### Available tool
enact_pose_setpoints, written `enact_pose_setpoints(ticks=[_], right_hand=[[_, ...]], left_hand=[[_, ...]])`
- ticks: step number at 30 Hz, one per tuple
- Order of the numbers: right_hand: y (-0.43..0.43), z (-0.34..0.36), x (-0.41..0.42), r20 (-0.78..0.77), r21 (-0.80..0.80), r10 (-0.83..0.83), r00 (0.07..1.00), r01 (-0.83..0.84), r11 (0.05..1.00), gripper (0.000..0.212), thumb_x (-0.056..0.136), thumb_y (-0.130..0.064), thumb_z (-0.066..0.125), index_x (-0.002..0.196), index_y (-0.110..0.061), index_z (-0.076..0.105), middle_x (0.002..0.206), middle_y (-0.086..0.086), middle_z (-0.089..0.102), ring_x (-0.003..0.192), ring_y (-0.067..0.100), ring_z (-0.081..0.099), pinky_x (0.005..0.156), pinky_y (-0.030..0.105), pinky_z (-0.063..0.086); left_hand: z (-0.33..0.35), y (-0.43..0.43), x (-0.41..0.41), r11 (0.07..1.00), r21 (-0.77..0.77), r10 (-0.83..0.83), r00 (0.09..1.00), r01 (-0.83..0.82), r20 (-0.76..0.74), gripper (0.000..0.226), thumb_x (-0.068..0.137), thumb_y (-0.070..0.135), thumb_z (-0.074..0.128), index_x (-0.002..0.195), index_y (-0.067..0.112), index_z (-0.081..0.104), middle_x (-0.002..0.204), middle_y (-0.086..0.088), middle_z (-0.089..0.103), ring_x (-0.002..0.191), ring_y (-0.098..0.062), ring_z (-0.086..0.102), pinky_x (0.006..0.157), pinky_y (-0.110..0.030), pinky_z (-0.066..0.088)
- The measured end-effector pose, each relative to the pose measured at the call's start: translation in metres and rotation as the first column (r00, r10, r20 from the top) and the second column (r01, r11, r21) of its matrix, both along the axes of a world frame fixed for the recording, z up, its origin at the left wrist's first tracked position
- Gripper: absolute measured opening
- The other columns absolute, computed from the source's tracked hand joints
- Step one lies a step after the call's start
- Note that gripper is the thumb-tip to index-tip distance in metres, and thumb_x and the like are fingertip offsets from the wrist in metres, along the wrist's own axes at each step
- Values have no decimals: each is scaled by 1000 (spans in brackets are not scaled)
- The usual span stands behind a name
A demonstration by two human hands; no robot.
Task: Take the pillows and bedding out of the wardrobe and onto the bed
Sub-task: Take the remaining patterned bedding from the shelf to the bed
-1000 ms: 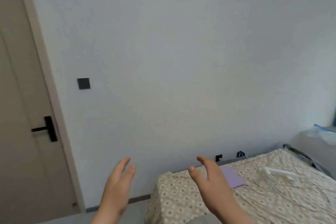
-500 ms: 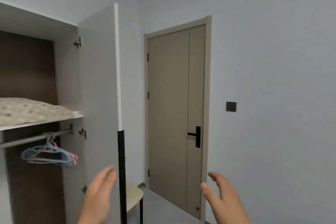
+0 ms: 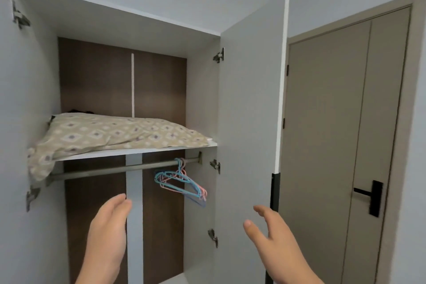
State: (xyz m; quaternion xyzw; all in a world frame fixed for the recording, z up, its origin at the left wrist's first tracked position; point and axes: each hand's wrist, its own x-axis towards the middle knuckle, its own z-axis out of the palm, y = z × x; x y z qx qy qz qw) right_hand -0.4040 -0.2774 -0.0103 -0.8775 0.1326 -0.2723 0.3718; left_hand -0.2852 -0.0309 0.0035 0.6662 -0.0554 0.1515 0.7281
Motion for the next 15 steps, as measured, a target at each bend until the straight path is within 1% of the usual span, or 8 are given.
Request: enact_pose_setpoints(ticks=[2, 3, 4, 6, 8, 10, 13, 15], right_hand=[[8, 3, 25, 9, 3, 47, 999, -47, 999, 83, 74, -79, 44, 141, -30, 38, 140, -15, 41, 135, 7, 33, 108, 30, 30], [10, 4, 39, -2, 13, 52, 999, -52, 999, 67, 85, -63, 48, 142, -29, 37, 144, -12, 41, 136, 9, 33, 109, 31, 30], [9, 4, 54, -11, 13, 61, 998, -61, 998, 60, 89, -54, 48, 142, -29, 36, 145, -10, 41, 137, 10, 33, 109, 31, 29], [7, 4, 89, -19, -26, 77, 997, -78, 997, 57, 90, -51, 50, 141, -28, 37, 145, -8, 42, 135, 11, 35, 108, 29, 29], [5, 9, 122, 0, -60, 107, 994, -107, 992, 54, 90, -51, 51, 138, -29, 40, 137, -10, 46, 124, 7, 39, 101, 26, 32], [-3, 14, 155, 19, -43, 157, 987, -156, 987, 47, 90, -49, 51, 133, -31, 43, 121, -13, 44, 110, 3, 37, 92, 23, 31], [-21, 21, 205, 34, 29, 220, 975, -221, 975, 27, 92, -45, 52, 117, -40, 44, 111, -13, 42, 102, 4, 36, 85, 23, 31], [-33, 24, 236, 58, 36, 250, 967, -252, 967, 34, 91, -46, 52, 122, -37, 45, 115, -10, 45, 104, 4, 36, 86, 25, 31]], left_hand=[[2, 12, 19, 999, 4, 37, 999, -37, 15, 37, 96, 24, 47, 131, 16, 53, 137, -2, 50, 131, -23, 41, 108, -42, 30], [3, 16, 29, 999, 10, 52, 999, -52, 17, 37, 96, 24, 48, 131, 16, 53, 138, -2, 50, 131, -23, 41, 108, -42, 30], [3, 20, 39, 998, 22, 65, 998, -66, 14, 37, 95, 23, 48, 131, 16, 53, 137, -1, 50, 131, -22, 41, 107, -42, 30], [2, 24, 62, 993, 50, 111, 994, -112, 7, 38, 94, 19, 52, 132, 15, 52, 137, -2, 51, 131, -22, 42, 107, -42, 31], [3, 24, 86, 986, 92, 139, 990, -140, 9, 41, 92, 15, 55, 132, 14, 51, 139, -4, 51, 131, -22, 43, 108, -41, 31], [3, 18, 110, 976, 132, 173, 985, -172, 3, 41, 91, 13, 57, 132, 12, 52, 139, -6, 52, 130, -22, 44, 107, -40, 31], [9, 5, 144, 947, 196, 252, 967, -253, 30, 42, 90, 15, 57, 132, 11, 52, 139, -7, 51, 131, -22, 43, 107, -38, 30], [18, -3, 161, 931, 223, 286, 957, -289, 49, 45, 91, 16, 57, 135, 10, 50, 141, -7, 49, 132, -22, 42, 107, -38, 29]])
